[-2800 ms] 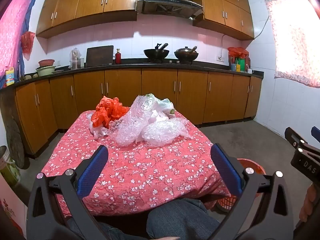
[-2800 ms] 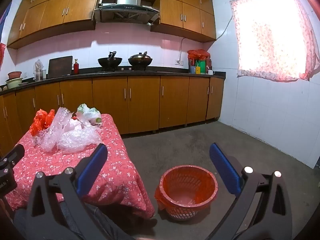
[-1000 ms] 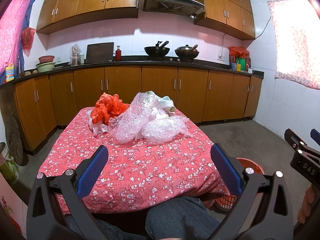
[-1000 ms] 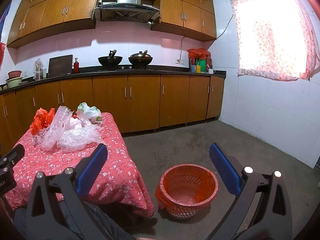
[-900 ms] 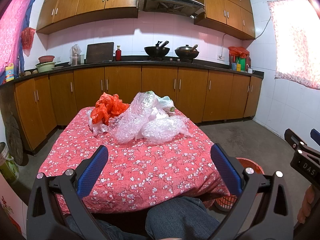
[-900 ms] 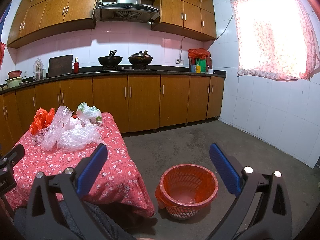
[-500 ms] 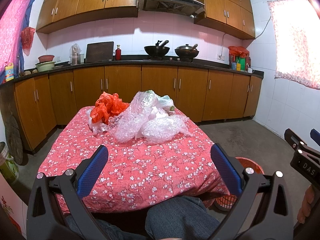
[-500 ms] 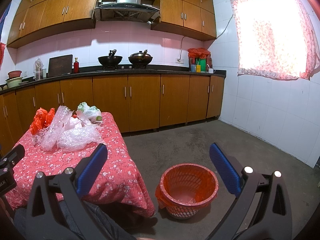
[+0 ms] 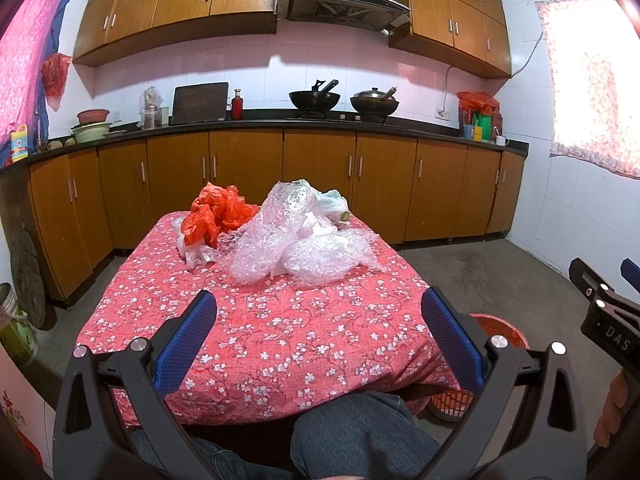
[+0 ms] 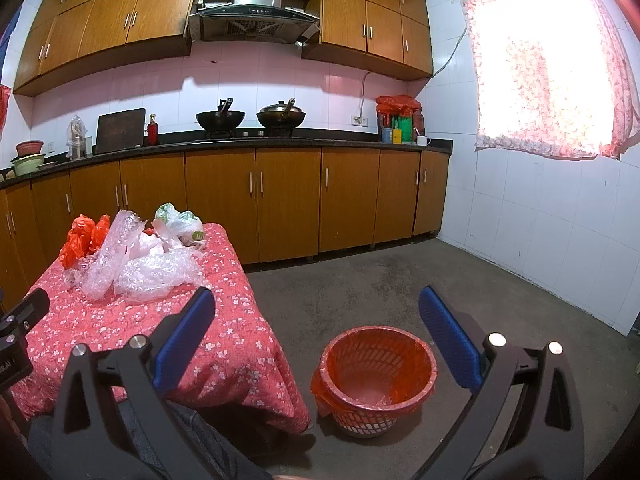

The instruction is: Collect trash

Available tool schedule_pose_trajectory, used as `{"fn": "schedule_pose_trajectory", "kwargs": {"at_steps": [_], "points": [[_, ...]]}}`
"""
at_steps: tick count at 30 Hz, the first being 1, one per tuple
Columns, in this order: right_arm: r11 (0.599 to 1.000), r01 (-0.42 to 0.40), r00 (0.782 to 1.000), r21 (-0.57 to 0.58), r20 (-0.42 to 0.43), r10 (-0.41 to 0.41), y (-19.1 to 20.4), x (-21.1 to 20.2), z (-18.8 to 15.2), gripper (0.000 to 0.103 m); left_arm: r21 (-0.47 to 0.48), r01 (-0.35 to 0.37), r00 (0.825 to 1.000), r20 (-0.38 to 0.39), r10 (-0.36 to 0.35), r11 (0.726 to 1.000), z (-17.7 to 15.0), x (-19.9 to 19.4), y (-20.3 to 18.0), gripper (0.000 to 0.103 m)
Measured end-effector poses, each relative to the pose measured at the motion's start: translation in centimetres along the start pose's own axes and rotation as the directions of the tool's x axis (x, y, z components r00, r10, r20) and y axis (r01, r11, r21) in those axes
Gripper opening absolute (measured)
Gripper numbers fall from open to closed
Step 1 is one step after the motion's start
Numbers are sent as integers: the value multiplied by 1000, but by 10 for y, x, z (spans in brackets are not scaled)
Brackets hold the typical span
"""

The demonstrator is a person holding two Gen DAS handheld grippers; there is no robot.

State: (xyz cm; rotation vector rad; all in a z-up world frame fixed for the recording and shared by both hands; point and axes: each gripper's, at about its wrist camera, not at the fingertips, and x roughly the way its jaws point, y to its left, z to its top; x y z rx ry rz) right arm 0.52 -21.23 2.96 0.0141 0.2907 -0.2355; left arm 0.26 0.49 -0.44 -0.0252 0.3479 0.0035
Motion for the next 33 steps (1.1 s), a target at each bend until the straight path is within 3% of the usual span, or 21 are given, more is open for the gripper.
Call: {"fn": "schedule_pose_trajectory", "kwargs": {"at_steps": [10, 13, 22, 27, 29, 33], "points": [[1000, -12, 1000, 3, -10, 12, 0, 1, 1, 99, -7, -13, 1000, -4, 13, 1000, -4, 1, 1, 101], [1000, -21, 1000, 5, -15, 21, -1, 7, -3, 99, -13, -23, 1000, -10, 23, 1000, -19, 8, -1, 101], [999, -38, 999, -12, -29, 38, 10, 16, -5, 99, -41, -33, 999, -36, 31, 999, -12, 13, 9, 101], [995, -101, 993, -1, -62, 100, 16, 32, 3, 98, -50, -42, 998, -51, 39, 998, -3, 27, 20, 101], [991, -133, 988, 10, -79, 133, 21, 42, 7, 92, -60, -58, 997, -51, 55, 997, 3, 36, 29, 100], [982, -190, 974, 8, -124, 189, 41, 69, 18, 89, -63, -96, 994, -54, 93, 993, 18, 59, 46, 96]]}}
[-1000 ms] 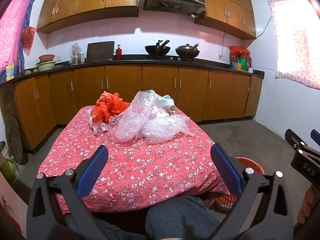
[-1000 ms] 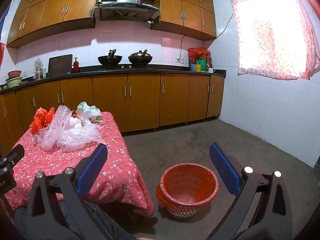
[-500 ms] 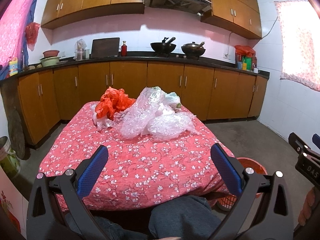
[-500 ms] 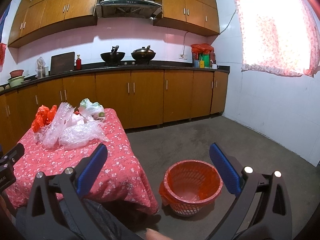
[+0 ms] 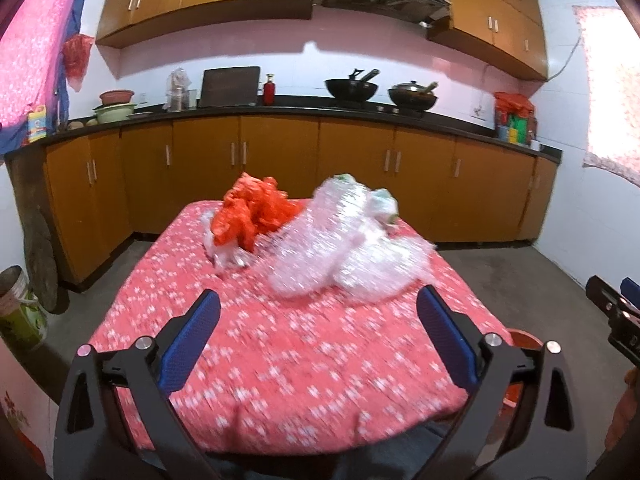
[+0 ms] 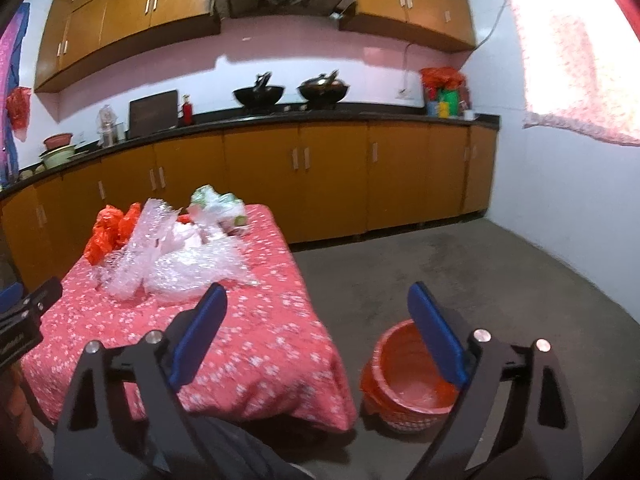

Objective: Collect trash
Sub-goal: 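Reach the left and right tools into the bubble wrap pile and close on it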

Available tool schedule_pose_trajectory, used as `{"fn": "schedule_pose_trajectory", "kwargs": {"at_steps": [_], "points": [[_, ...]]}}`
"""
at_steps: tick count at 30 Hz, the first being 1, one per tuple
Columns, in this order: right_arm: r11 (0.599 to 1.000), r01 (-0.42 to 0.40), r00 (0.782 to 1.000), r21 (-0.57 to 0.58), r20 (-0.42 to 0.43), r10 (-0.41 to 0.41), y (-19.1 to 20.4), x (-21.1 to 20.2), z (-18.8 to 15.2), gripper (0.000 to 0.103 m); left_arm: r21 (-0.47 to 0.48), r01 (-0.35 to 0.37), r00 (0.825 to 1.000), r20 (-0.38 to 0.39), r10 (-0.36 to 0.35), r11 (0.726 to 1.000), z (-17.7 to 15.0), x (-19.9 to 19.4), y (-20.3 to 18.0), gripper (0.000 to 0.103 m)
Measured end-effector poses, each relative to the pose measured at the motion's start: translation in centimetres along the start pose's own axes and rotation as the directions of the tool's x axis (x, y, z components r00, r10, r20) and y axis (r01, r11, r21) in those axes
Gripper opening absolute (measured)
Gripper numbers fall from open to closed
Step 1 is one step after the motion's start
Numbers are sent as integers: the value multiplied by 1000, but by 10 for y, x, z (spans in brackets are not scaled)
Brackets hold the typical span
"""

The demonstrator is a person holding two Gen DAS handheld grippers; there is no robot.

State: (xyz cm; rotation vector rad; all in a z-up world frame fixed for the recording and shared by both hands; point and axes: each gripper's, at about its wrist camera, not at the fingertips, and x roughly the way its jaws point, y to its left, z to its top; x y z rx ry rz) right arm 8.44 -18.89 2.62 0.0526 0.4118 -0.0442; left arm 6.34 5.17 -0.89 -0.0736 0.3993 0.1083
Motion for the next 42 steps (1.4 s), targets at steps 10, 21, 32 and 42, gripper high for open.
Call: {"fn": "schedule_pose_trajectory", "kwargs": {"at_steps": [10, 21, 32, 42], "points": [[997, -67, 991, 48, -117, 72, 39, 114, 33, 70, 58, -35, 999, 23, 34, 998, 20, 64, 9, 92], [989, -143, 969, 35, -199, 147, 97, 230, 45, 77, 49, -2, 1000, 19, 1, 999, 29, 119, 7, 93], [965, -253, 904, 69, -340, 261, 101, 275, 26, 12, 93, 11, 1000, -20, -10, 996, 27, 148, 1, 93], [977, -210, 943, 37, -257, 212, 92, 263, 31, 8, 122, 17, 998, -66, -9, 992, 26, 166, -11, 85]]}}
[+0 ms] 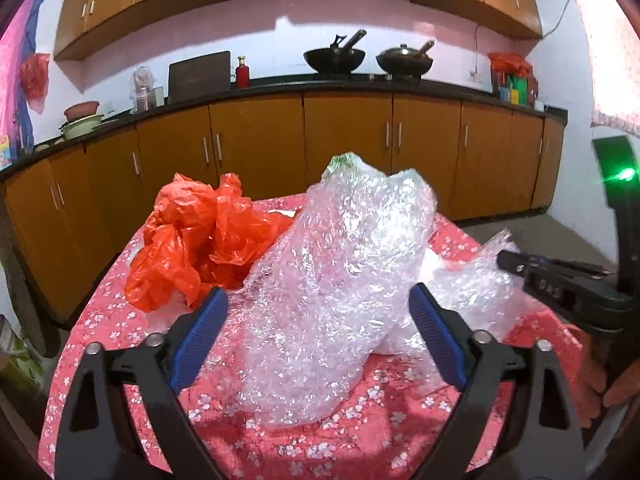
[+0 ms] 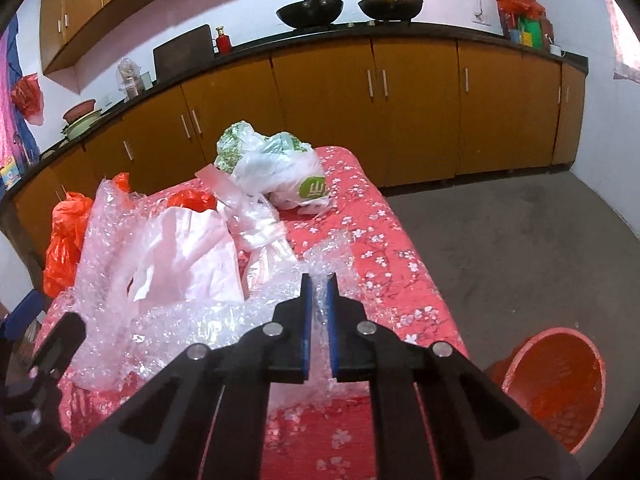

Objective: Collect trash
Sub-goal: 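Reach the left and right tools into the bubble wrap pile and close on it, then carry the bubble wrap with both tools over the basket and open them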

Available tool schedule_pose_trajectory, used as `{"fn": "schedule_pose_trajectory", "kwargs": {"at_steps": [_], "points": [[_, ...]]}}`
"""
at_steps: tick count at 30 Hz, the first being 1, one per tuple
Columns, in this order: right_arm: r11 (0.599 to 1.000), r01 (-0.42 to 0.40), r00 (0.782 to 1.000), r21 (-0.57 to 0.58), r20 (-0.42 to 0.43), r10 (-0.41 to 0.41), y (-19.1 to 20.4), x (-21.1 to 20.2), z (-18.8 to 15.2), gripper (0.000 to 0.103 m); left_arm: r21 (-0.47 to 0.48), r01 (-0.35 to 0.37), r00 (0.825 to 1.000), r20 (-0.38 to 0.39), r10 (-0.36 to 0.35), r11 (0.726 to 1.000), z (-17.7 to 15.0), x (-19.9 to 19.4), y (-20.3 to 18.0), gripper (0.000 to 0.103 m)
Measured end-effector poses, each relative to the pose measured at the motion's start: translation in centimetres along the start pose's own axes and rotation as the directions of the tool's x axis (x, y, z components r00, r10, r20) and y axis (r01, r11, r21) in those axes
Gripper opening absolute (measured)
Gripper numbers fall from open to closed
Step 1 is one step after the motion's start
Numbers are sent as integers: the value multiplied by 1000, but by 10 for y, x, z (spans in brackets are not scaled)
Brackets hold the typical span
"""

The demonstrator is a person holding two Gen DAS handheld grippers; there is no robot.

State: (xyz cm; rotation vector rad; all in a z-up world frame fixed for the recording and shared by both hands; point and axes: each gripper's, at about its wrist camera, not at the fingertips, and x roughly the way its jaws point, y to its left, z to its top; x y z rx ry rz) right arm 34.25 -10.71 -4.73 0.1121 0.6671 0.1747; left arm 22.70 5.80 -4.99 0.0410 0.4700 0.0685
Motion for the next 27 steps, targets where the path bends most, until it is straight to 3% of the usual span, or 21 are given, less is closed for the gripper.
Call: {"fn": "schedule_pose_trajectory", "kwargs": {"at_steps": [5, 7, 9, 11, 15, 27], "points": [[1000, 11, 1000, 13, -4, -11, -5, 1, -1, 8, -42, 2, 996, -92, -6, 999, 1, 24, 10, 65], [1000, 15, 1000, 15, -8, -15, -7, 3, -2, 8, -66, 7, 992, -122, -15, 998, 1, 32, 16, 51], [1000, 15, 1000, 13, -13, -15, -7, 4, -3, 8, -89, 14, 987, -155, -28, 996, -1, 39, 21, 27], [1000, 13, 1000, 10, -11, -13, -6, 4, -4, 8, -125, 25, 981, -189, -48, 992, -3, 44, 28, 12], [1000, 4, 1000, 8, 0, -4, -5, 0, -4, 8, -166, 46, 982, -172, -75, 985, -5, 38, 39, 6], [1000, -27, 997, 2, 70, 27, -5, -34, 2, 8, -166, 118, 992, -32, -125, 979, 5, -15, 44, 4]]}}
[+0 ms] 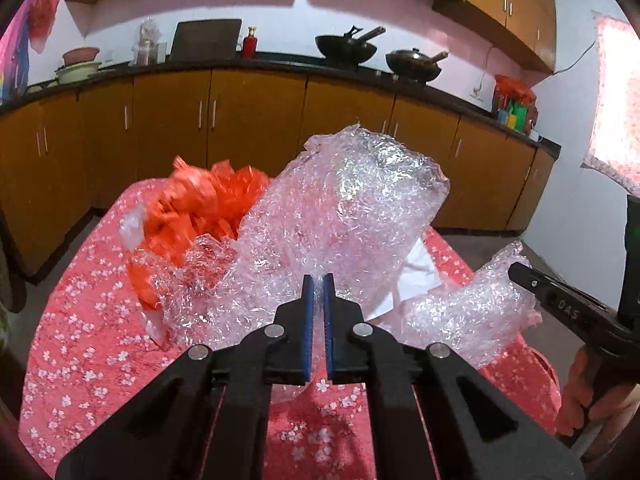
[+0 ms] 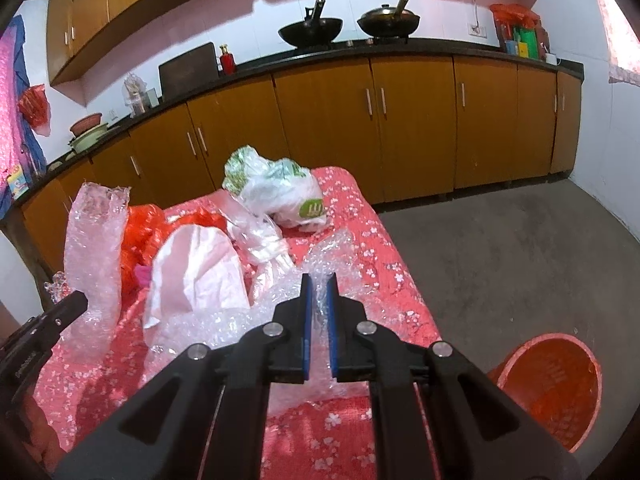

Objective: Collect trash
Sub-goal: 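Carry the bubble wrap with both tools over the basket and open them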

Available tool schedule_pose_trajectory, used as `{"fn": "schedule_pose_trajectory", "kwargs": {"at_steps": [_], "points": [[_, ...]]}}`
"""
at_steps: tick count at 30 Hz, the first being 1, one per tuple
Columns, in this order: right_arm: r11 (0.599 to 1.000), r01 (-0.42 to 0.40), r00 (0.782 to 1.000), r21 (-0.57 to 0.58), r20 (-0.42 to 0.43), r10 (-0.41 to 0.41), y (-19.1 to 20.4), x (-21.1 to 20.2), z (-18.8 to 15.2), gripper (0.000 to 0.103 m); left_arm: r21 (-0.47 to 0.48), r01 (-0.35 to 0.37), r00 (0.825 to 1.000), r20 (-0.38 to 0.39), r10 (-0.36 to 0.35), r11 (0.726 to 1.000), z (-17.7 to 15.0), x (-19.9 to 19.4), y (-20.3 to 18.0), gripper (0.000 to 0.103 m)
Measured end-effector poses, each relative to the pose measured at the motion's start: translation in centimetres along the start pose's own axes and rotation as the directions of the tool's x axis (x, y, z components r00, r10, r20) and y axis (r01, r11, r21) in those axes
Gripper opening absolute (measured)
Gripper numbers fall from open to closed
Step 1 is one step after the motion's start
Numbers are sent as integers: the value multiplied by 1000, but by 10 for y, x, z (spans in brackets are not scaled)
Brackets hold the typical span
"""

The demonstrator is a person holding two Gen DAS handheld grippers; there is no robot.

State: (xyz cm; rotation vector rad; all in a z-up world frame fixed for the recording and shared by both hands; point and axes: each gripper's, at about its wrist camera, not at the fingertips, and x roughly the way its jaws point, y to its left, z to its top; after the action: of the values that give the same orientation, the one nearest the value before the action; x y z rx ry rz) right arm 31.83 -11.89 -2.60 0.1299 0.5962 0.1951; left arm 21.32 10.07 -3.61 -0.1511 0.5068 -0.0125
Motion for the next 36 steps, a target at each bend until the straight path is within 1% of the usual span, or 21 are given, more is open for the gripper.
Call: {"fn": "schedule_pose_trajectory", "kwargs": {"at_steps": [5, 11, 16, 21, 27, 30, 32, 36], "points": [[1000, -10, 999, 0, 33, 10, -1, -15, 7, 8, -1, -8, 999, 32, 8, 1000, 8, -11, 0, 4], [1000, -3, 996, -12, 88, 4, -3, -38, 16, 8, 7, 0, 998, 62, -1, 1000, 20, -17, -11, 4], [1000, 10, 992, -5, 126, -10, -15, -55, 20, 8, 24, 27, 997, 76, -29, 999, 25, -23, -26, 4], [999, 39, 987, 17, 157, -42, -36, -72, 21, 8, 55, 59, 995, 77, -63, 997, 26, -24, -48, 4], [993, 93, 978, 77, 180, -106, -84, -92, 19, 8, 107, 128, 989, 56, -134, 986, 22, -18, -94, 4], [984, 135, 970, 120, 187, -156, -119, -105, 15, 8, 123, 179, 982, 36, -184, 976, 17, -13, -122, 4], [976, 165, 963, 139, 190, -190, -137, -111, 12, 8, 138, 218, 975, 18, -222, 966, 13, -8, -144, 4], [947, 267, 937, 179, 181, -299, -188, -125, -2, 8, 161, 300, 954, -35, -298, 940, -1, 4, -187, 4]]}}
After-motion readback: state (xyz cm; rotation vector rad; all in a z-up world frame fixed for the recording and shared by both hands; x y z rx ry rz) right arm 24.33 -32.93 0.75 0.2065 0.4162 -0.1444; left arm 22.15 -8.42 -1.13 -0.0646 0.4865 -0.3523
